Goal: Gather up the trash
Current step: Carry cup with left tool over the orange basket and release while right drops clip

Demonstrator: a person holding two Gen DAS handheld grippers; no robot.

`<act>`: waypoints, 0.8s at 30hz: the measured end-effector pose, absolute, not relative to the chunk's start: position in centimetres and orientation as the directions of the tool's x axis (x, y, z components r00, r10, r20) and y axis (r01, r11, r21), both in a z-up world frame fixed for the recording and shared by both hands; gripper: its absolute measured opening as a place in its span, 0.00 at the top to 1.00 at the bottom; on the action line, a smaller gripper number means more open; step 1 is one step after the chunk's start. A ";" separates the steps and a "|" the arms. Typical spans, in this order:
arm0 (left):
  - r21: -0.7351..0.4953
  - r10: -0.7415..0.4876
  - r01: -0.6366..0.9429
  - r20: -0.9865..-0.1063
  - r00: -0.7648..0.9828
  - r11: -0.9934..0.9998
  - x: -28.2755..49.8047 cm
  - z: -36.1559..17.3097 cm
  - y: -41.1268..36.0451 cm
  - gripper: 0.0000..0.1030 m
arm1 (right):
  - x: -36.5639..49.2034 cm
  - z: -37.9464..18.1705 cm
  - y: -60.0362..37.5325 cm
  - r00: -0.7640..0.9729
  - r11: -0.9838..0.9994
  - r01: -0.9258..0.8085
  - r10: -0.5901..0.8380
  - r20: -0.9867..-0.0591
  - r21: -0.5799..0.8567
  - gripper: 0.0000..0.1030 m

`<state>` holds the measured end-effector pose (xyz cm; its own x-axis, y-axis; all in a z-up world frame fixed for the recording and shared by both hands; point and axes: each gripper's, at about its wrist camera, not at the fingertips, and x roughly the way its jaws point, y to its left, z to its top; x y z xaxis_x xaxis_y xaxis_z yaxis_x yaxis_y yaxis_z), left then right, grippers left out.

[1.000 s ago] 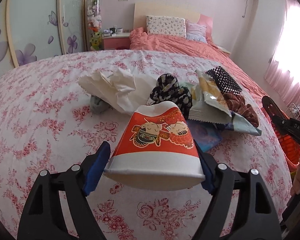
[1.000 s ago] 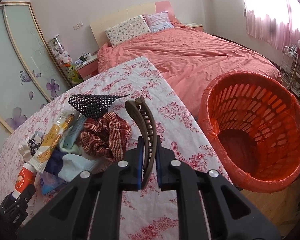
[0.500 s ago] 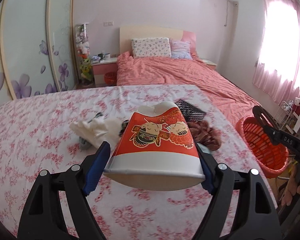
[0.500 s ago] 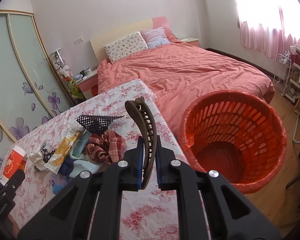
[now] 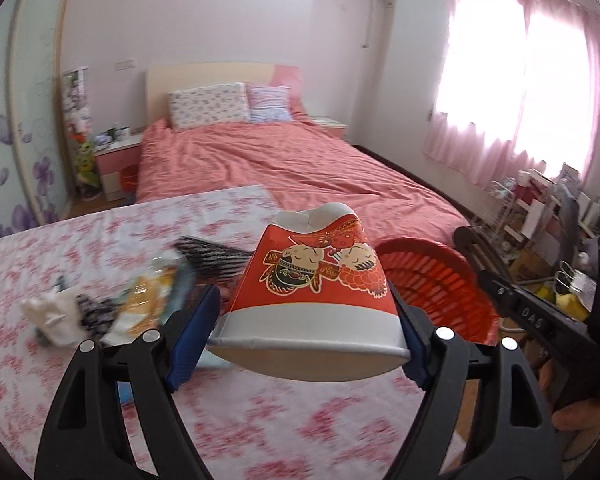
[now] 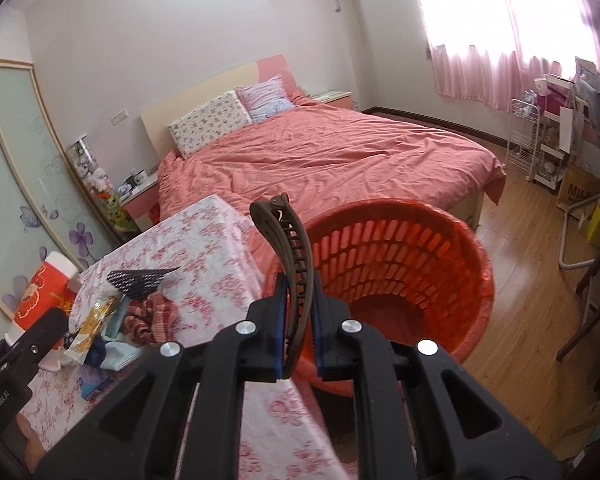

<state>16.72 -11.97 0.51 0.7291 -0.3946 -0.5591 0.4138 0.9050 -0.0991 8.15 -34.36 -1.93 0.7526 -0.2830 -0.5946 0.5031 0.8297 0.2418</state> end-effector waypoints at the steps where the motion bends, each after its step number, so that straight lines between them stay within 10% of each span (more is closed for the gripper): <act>1: -0.100 -0.410 0.432 -0.558 0.721 0.896 16.9 0.3 -12.8 0.23 | 8.0 -2.0 -34.9 0.751 0.824 0.510 -0.289 -0.594 0.244 0.89; 19: -0.111 -0.539 0.617 -0.620 0.570 0.779 20.5 -3.6 -25.1 0.22 | 10.1 -5.2 -44.0 0.757 0.734 0.559 -0.263 -0.598 0.385 0.88; 24: -0.109 -0.495 0.570 -0.642 0.585 0.814 21.2 -3.8 -24.5 0.10 | 10.1 -5.5 -45.4 0.756 0.709 0.579 -0.283 -0.591 0.402 0.55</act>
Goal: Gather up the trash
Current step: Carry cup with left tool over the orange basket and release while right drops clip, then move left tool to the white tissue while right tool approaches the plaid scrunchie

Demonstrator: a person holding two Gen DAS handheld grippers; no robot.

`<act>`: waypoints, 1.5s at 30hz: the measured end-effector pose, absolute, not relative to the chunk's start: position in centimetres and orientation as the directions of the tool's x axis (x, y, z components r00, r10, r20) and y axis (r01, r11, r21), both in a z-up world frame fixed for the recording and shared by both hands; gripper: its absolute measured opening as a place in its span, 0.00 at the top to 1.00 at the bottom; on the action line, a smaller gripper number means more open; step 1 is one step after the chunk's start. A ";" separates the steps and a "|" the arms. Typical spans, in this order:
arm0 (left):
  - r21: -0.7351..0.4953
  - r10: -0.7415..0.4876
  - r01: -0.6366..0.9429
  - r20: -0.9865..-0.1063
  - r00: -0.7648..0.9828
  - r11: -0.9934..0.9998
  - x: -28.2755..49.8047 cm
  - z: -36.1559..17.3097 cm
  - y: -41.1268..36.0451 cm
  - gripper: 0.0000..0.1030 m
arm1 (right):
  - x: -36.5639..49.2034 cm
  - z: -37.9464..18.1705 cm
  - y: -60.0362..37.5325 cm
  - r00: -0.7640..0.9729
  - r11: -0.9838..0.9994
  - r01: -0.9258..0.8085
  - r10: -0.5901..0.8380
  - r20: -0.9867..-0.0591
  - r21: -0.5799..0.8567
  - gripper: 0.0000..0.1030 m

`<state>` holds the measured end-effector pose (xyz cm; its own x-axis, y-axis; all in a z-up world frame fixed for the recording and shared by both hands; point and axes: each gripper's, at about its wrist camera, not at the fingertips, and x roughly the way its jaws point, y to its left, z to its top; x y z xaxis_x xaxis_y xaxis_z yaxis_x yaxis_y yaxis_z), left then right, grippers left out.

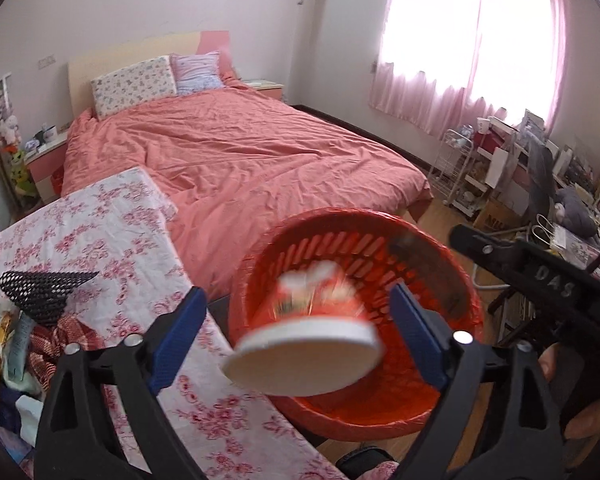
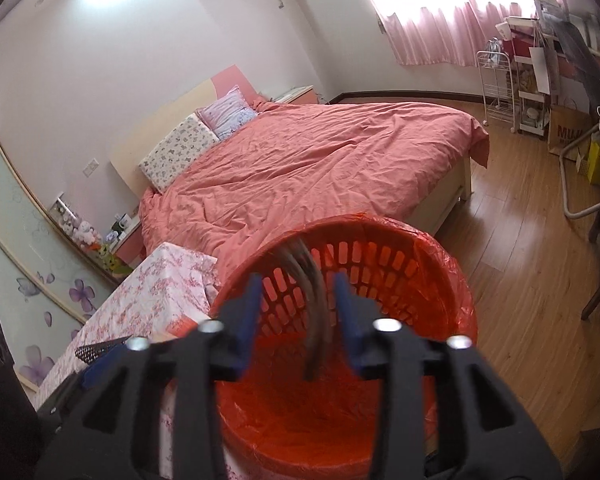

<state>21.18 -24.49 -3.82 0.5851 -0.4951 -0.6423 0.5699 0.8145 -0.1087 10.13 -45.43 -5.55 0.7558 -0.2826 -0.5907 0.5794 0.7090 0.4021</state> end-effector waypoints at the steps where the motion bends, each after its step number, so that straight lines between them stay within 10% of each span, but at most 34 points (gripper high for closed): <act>1: -0.113 -0.495 0.566 -0.643 0.585 0.817 21.3 -3.9 -24.1 0.10 | 10.1 -5.6 -45.4 0.752 0.710 0.583 -0.288 -0.593 0.394 0.55; 33: -0.004 0.057 -0.078 -0.649 0.758 0.997 21.5 -4.2 7.6 0.10 | 18.1 -6.6 -24.0 0.729 0.941 0.308 -0.141 -0.670 0.138 0.53; 45: -0.028 0.073 -0.124 -0.671 0.738 0.992 21.3 -6.4 11.9 0.10 | 25.3 -10.1 -18.7 0.673 0.967 0.212 -0.038 -0.738 0.144 0.43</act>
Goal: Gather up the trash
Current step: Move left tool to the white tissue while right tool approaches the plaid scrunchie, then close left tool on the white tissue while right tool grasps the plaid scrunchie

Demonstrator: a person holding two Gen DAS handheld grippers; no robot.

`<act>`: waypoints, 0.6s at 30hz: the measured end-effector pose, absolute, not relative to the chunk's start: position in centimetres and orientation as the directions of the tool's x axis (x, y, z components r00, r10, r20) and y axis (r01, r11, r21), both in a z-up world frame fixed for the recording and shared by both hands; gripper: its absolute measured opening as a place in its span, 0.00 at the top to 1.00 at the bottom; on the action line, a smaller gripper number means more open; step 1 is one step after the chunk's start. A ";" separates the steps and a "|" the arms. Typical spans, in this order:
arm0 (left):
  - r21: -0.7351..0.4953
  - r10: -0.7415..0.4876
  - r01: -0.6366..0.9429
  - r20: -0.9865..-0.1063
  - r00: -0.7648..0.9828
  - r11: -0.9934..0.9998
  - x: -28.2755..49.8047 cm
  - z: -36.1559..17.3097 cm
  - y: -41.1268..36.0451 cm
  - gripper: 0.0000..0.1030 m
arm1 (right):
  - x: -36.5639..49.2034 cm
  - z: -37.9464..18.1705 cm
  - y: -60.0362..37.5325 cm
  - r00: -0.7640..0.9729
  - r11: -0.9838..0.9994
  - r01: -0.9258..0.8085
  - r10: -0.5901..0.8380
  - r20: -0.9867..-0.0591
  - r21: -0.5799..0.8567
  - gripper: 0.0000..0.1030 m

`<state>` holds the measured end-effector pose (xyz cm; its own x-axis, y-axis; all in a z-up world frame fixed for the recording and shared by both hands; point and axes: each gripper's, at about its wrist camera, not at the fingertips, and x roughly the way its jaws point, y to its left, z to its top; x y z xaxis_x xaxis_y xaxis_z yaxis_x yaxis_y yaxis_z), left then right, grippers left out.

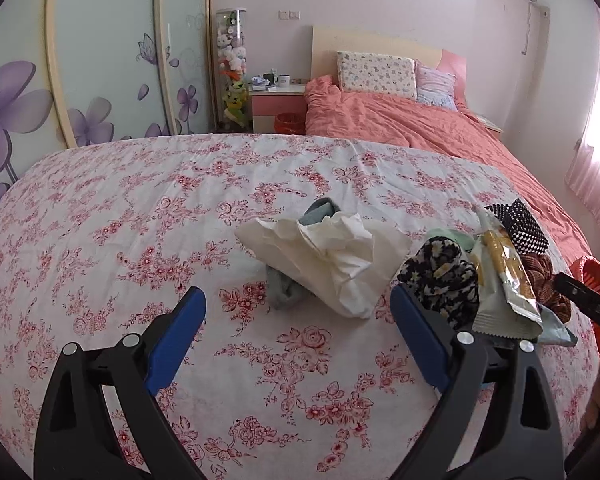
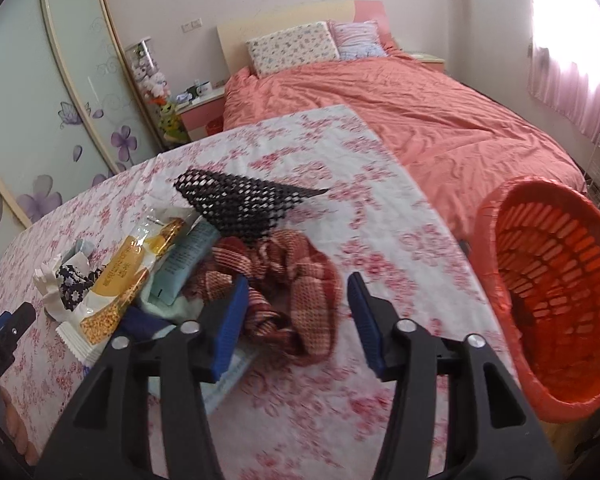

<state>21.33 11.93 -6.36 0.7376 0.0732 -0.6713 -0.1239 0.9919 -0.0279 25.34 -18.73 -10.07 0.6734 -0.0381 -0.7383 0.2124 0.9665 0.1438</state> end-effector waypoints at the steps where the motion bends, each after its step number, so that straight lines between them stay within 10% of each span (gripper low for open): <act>1: -0.029 0.070 -0.120 -0.673 0.737 0.992 21.3 -6.4 11.8 0.10 | 25.8 -10.4 -18.5 0.665 0.968 0.209 -0.038 -0.746 0.137 0.41; 6: -0.043 0.044 -0.099 -0.678 0.734 0.994 21.4 -6.8 11.6 0.10 | 26.9 -11.4 -17.6 0.643 0.978 0.196 -0.068 -0.763 0.078 0.42; 11: -0.063 0.024 -0.091 -0.682 0.731 0.994 21.7 -6.9 11.3 0.10 | 26.7 -11.6 -18.2 0.633 0.978 0.200 -0.079 -0.770 0.064 0.84; 18: -0.089 0.018 -0.108 -0.685 0.728 0.990 22.7 -6.8 11.1 0.10 | 23.7 -10.4 -19.3 0.670 0.973 0.218 -0.096 -0.736 0.071 0.87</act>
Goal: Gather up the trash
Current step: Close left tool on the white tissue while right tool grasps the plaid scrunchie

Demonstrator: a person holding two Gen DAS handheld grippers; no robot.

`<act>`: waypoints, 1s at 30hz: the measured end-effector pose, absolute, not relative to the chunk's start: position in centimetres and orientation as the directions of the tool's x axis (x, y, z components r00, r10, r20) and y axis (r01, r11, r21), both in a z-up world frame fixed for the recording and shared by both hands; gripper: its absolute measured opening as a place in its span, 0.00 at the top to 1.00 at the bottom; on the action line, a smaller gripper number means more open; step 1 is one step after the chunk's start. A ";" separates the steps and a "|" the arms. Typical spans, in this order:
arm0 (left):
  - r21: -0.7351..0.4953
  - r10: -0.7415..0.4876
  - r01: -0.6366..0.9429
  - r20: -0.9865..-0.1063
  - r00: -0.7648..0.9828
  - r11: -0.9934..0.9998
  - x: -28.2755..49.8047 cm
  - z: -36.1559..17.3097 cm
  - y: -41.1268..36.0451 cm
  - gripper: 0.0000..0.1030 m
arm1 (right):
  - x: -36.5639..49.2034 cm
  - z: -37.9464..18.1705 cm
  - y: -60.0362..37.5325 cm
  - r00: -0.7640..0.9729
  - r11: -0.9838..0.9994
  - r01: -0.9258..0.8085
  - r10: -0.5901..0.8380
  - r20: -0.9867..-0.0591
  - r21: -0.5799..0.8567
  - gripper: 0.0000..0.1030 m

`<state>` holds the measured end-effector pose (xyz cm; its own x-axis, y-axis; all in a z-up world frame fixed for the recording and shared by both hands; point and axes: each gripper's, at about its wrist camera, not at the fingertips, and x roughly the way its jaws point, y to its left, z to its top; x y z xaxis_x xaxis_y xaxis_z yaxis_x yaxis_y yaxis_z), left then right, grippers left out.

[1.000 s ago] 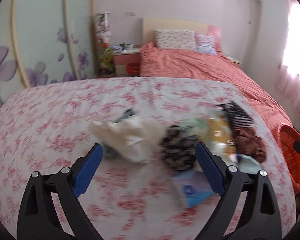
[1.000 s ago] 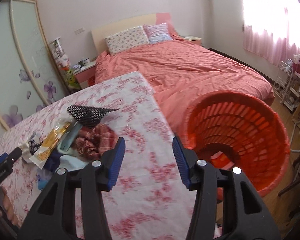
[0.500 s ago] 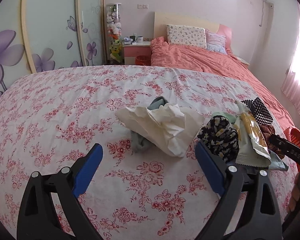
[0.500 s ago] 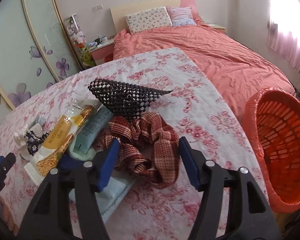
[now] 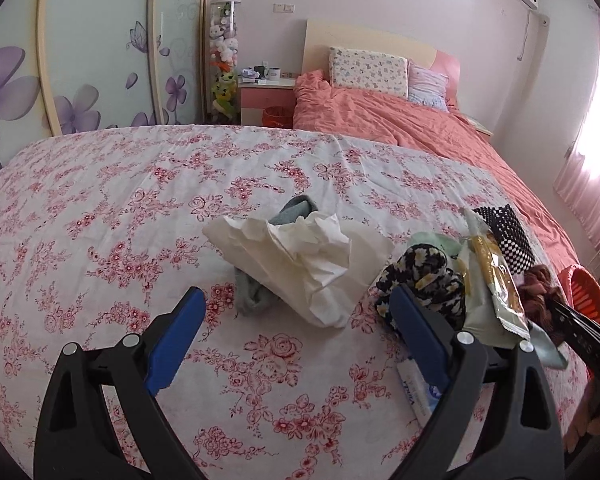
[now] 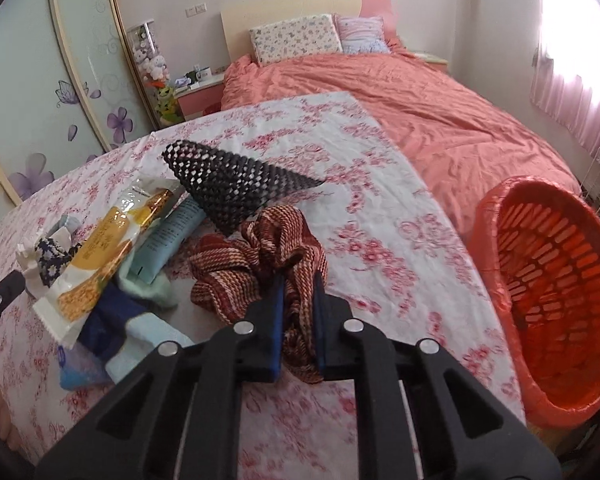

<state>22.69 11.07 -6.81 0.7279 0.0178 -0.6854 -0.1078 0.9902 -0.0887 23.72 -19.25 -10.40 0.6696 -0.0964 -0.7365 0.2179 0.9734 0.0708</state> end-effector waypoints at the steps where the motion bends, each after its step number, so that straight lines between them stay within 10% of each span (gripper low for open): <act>1: -0.089 0.019 -0.110 -0.687 0.726 0.990 22.9 -6.8 10.9 0.10 | 23.1 -10.0 -19.5 0.676 0.972 0.224 -0.103 -0.729 0.071 0.87; 10: -0.029 0.093 -0.159 -0.703 0.706 0.987 25.4 -7.1 10.1 0.29 | 21.9 -9.4 -20.4 0.680 0.968 0.240 -0.113 -0.725 0.074 0.87; 15: 0.016 0.108 -0.138 -0.716 0.689 0.990 26.5 -7.6 9.7 0.64 | 21.7 -9.8 -20.5 0.668 0.966 0.244 -0.103 -0.737 0.086 0.87; 30: -0.018 0.082 -0.122 -0.639 0.764 0.992 23.9 -3.1 11.1 0.69 | 19.6 -6.7 -20.8 0.721 0.964 0.239 -0.095 -0.687 0.117 0.87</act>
